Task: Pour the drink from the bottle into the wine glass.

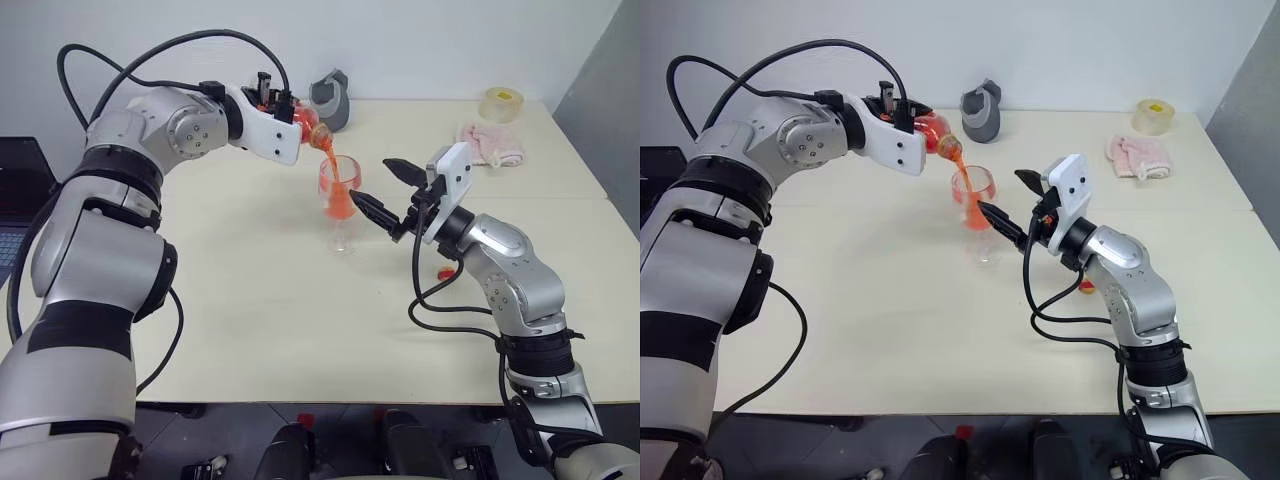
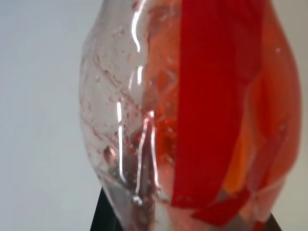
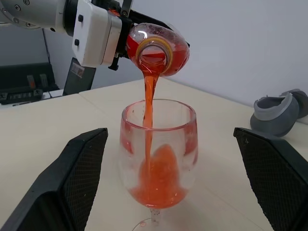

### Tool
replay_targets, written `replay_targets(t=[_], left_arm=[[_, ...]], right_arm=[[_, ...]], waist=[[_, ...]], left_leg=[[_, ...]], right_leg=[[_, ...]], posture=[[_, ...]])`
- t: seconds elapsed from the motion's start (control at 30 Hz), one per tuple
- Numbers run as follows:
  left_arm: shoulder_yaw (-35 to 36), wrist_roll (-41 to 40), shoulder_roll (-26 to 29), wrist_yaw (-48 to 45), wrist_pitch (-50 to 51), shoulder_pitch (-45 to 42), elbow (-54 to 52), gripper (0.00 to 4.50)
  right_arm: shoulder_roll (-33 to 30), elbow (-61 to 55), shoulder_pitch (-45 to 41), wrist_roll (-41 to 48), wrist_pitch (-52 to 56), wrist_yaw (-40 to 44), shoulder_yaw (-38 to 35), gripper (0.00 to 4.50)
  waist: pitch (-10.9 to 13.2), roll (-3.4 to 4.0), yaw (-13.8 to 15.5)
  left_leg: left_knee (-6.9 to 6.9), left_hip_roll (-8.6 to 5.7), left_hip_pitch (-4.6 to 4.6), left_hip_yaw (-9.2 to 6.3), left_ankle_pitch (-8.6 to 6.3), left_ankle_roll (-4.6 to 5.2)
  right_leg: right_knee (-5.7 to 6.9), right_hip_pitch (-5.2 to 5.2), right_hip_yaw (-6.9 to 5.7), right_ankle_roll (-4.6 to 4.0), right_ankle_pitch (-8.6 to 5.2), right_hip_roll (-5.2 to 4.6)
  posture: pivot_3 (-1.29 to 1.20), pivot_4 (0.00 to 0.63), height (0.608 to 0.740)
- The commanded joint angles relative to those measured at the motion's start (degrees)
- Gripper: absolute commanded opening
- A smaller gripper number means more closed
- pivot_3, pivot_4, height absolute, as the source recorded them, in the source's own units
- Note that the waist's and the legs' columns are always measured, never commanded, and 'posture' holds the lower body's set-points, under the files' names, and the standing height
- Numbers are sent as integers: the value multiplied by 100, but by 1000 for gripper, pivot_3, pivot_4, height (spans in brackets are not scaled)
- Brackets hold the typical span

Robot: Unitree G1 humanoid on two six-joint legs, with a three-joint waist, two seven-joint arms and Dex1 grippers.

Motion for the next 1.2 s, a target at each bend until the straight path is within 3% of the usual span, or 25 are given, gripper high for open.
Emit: replay_targets(t=[0.03,0.7,0.93,1.2], left_arm=[[43,-25,133,136,-39,-334,-2,917],[234,-327,47,-169,-52,-235,51,917],[717,-1070,-176,-1002,-38,20,21,917],[2006,-2688,-696,-2331,902,314,-128,917]], right_arm=[[-11,-257,-15,23,-160,58,-12,4500],[6,-214,-43,17,-135,85,-9,4500],[29,-240,-33,32,-104,71,-8,4500],[77,-252,-38,53,-77,44,-19,4500]], waist=[[0,0,-2],[0,0,-5],[-1,-1,-7],[-1,-1,-23]], left_leg=[[0,0,0,0,0,0],[1,0,0,0,1,0],[3,-1,0,0,1,0],[7,0,-1,0,1,0]], right_leg=[[0,0,0,0,0,0],[3,0,0,0,0,0],[3,0,0,0,0,-1],[6,0,-1,0,0,-2]], posture=[[0,150,740],[0,150,740],[0,150,740],[0,150,740]])
